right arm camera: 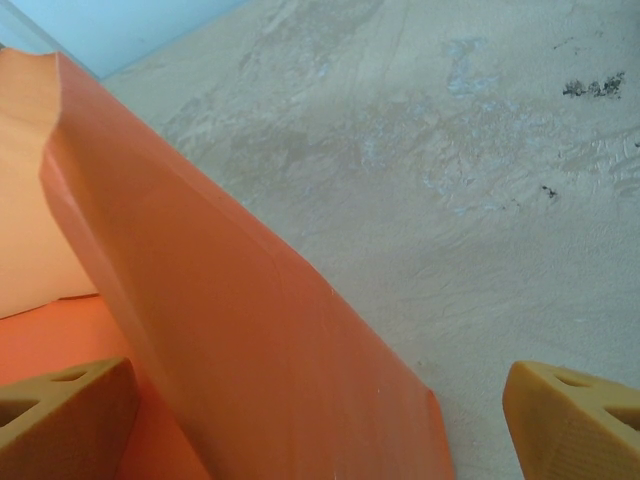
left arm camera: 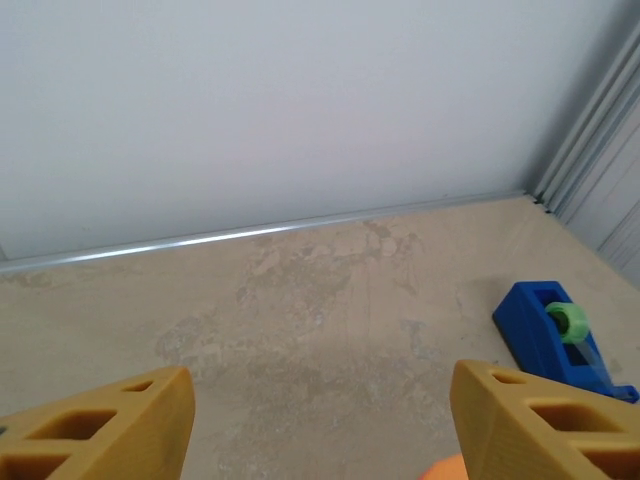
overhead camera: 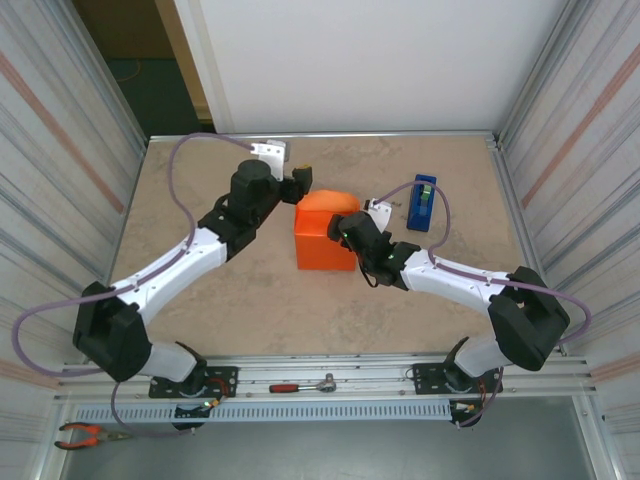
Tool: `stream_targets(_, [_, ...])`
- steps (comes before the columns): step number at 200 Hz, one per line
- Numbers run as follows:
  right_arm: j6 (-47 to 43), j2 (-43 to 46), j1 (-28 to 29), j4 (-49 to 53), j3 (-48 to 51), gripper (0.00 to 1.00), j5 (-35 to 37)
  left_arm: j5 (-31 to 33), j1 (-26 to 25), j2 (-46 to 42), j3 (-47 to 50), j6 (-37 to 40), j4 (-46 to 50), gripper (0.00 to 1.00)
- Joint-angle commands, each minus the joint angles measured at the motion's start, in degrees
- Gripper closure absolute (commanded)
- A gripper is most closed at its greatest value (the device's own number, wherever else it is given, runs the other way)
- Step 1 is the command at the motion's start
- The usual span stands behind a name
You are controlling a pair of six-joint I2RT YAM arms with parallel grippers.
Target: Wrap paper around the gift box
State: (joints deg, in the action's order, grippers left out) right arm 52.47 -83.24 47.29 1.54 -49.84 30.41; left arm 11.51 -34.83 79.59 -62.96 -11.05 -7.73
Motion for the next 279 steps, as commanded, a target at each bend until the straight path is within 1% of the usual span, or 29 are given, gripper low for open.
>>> stream_targets(1, [-0.3,-3.4,0.9,10.2,1.7,0.08,-2.2,-1.6,-0.1,-3.3,4.7,-2.5,0.2,0.31])
stream_targets(40, [-0.2,-3.4,0.9,10.9,1.4,0.08,-2.1,-2.5,-0.8,-5.4,12.7,-5.6,-2.2,0.31])
stream_targets(68, [0.0,-3.5,1.0,11.4,1.3,0.08,-1.9,-2.0,-2.5,-5.3,15.3,-5.8,-4.3,0.3])
stream_targets(146, [0.2,-3.6,1.3,12.3,0.6,0.08,-1.8,-2.5,-3.6,-0.4,14.1,-7.4,-5.0,0.29])
stream_targets(208, [0.2,-3.7,1.5,13.0,0.0,0.08,-1.6,-1.3,-4.8,4.0,12.0,-6.4,-5.5,0.29])
stream_targets(236, [-0.1,-3.6,1.5,13.6,-0.6,0.08,-1.6,1.3,-5.7,6.5,10.7,-5.3,-4.2,0.29])
stream_targets(257, [-0.5,-3.1,1.6,14.2,-1.1,0.07,-1.8,4.6,-6.3,7.4,10.7,-5.1,-3.4,0.29])
stream_targets(269, [-0.9,-2.0,1.5,15.3,-1.8,0.05,-1.5,6.3,-6.8,7.6,10.8,-5.3,-2.6,0.29])
stream_targets(279, [-1.1,-0.5,1.4,17.0,-2.3,0.01,-0.8,7.9,-7.3,7.7,10.8,-5.0,-2.0,0.29])
